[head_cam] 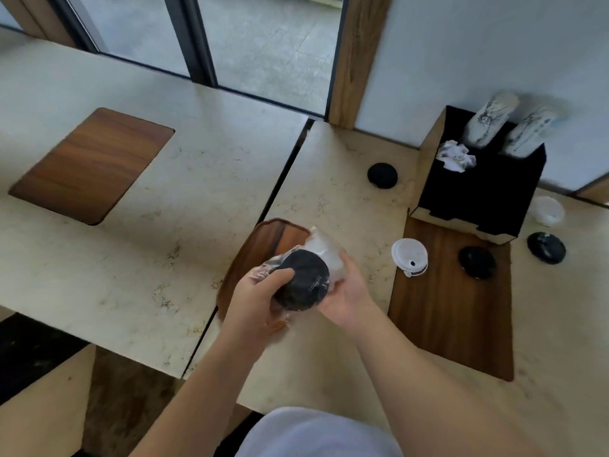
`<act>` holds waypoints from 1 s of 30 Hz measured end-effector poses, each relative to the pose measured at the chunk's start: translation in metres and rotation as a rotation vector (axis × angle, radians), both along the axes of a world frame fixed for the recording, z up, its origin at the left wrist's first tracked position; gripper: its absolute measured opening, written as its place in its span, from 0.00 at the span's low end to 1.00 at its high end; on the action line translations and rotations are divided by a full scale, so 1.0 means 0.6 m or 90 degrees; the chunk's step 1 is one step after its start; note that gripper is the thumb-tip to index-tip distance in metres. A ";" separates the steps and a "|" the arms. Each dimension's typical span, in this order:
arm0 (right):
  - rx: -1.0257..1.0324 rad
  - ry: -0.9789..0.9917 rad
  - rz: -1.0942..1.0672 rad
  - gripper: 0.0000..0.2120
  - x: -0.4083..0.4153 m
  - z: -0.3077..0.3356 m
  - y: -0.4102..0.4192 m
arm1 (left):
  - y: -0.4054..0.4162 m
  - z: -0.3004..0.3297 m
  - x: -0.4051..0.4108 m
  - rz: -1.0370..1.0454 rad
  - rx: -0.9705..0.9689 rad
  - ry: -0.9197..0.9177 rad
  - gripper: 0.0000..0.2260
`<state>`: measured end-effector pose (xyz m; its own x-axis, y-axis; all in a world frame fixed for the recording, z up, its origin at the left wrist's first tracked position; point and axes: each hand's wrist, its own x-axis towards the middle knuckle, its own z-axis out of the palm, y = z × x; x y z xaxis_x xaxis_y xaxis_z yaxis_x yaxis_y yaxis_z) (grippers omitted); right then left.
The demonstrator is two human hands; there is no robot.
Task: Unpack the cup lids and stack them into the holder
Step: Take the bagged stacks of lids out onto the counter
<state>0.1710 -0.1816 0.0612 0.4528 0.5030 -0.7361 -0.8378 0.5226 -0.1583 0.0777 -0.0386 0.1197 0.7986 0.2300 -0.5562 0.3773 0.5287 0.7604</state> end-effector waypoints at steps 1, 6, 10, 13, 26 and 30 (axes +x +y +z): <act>0.002 -0.008 -0.026 0.32 0.000 0.005 -0.018 | -0.007 0.004 -0.005 -0.028 0.006 0.000 0.15; -0.121 -0.021 -0.122 0.26 -0.020 0.025 -0.136 | -0.047 0.001 -0.018 -0.116 0.017 -0.021 0.17; -0.204 -0.035 -0.139 0.24 -0.066 0.021 -0.262 | -0.089 -0.037 -0.023 -0.153 0.029 0.041 0.20; -0.248 -0.041 -0.143 0.21 -0.104 0.011 -0.337 | -0.125 -0.075 -0.025 -0.201 0.040 0.096 0.18; -0.430 -0.033 -0.055 0.21 -0.261 -0.102 -0.497 | -0.256 -0.188 -0.002 -0.319 0.234 0.216 0.18; -0.488 -0.053 0.057 0.16 -0.267 -0.114 -0.492 | -0.253 -0.188 0.019 -0.278 0.308 0.199 0.23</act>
